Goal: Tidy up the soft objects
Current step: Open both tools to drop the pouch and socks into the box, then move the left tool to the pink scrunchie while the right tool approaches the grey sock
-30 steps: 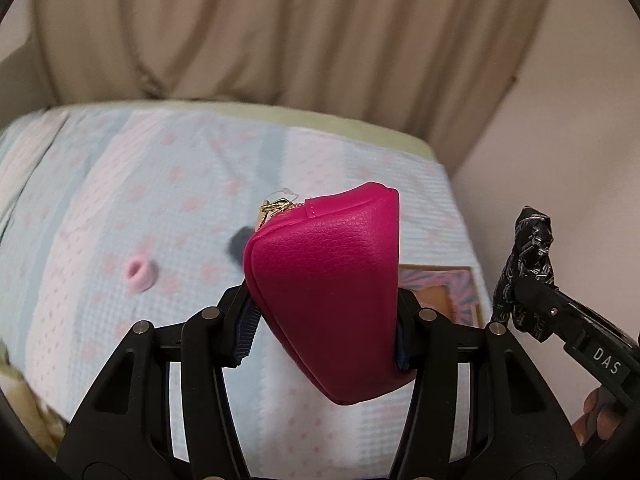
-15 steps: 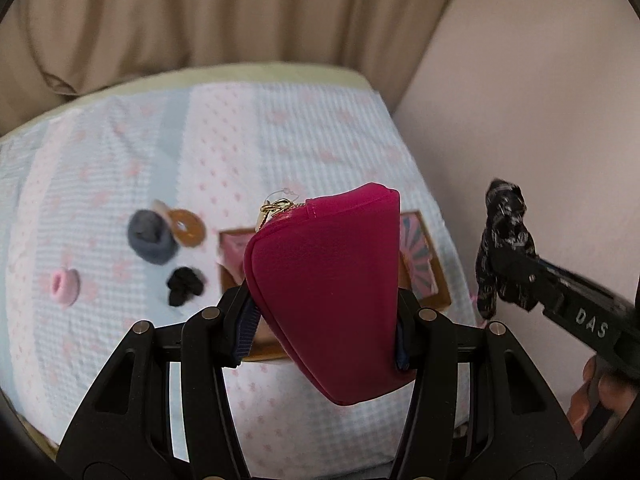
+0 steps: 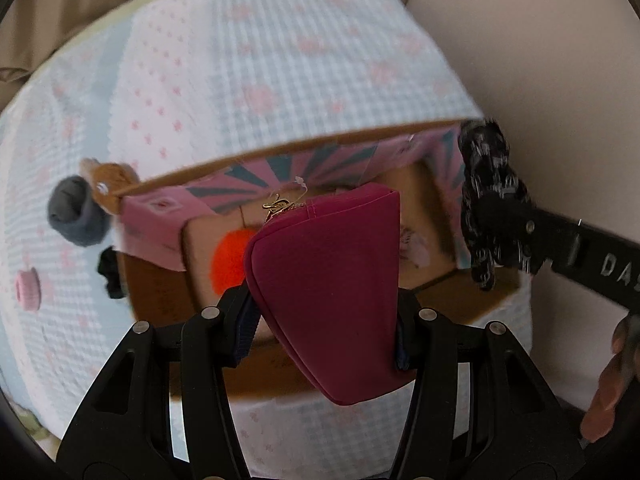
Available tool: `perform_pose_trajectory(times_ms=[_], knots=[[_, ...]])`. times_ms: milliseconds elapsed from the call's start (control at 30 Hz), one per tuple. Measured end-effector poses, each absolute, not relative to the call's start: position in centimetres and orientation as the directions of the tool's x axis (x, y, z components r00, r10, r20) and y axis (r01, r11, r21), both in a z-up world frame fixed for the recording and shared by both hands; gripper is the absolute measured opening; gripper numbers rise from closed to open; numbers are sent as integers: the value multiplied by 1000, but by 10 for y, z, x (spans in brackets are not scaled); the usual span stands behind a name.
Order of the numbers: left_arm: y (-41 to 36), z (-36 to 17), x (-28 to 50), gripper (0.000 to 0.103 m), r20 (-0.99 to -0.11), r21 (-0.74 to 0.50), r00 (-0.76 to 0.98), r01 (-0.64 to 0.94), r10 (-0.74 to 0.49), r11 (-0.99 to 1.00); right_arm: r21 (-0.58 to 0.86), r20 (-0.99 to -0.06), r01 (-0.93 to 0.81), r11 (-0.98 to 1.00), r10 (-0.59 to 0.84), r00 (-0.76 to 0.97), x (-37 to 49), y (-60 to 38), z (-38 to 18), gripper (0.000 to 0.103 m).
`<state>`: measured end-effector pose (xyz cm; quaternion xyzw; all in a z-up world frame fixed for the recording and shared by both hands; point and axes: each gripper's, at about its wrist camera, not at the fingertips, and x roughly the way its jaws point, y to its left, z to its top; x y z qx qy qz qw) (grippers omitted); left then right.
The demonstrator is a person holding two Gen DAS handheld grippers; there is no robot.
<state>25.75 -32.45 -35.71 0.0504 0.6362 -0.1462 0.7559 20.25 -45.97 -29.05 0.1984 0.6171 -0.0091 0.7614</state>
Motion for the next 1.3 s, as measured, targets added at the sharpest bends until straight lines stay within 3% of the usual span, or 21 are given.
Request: perform_pose_trajectory(times_ms=[333,400,433,467,500,533,1033,1300], knots=[[-339,-401,259,51,-993,-54,74,366,-87,929,329,-944,246,912,309,116,228,-460,-350,29],[-343,-397,257,63,-994,-45,79,389,-82,920,343,-939,248,906,325,112,230,-460,-355,41],[-344,-396,257,92,-994,-17,90,398,-57,917,349,-937,247,904,333,104,232,-459,-358,58],[-344,-395,256,102,-994,20,109,404,-26,915,354,-935,246,903,340,96,233,-458,-360,84],[-343,-392,254,102,-991,51,133,411,-5,910,357,-934,245,901,345,92,233,-458,-361,99],[-341,-388,253,102,-989,47,145,416,-15,908,364,-931,239,900,354,84,234,-457,-362,103],[-321,-320,241,102,-967,-44,213,390,-137,920,343,-934,230,911,304,188,217,-452,-316,103],[-266,-227,213,102,-904,-74,375,338,-207,938,224,-913,142,964,157,376,186,-422,-196,103]])
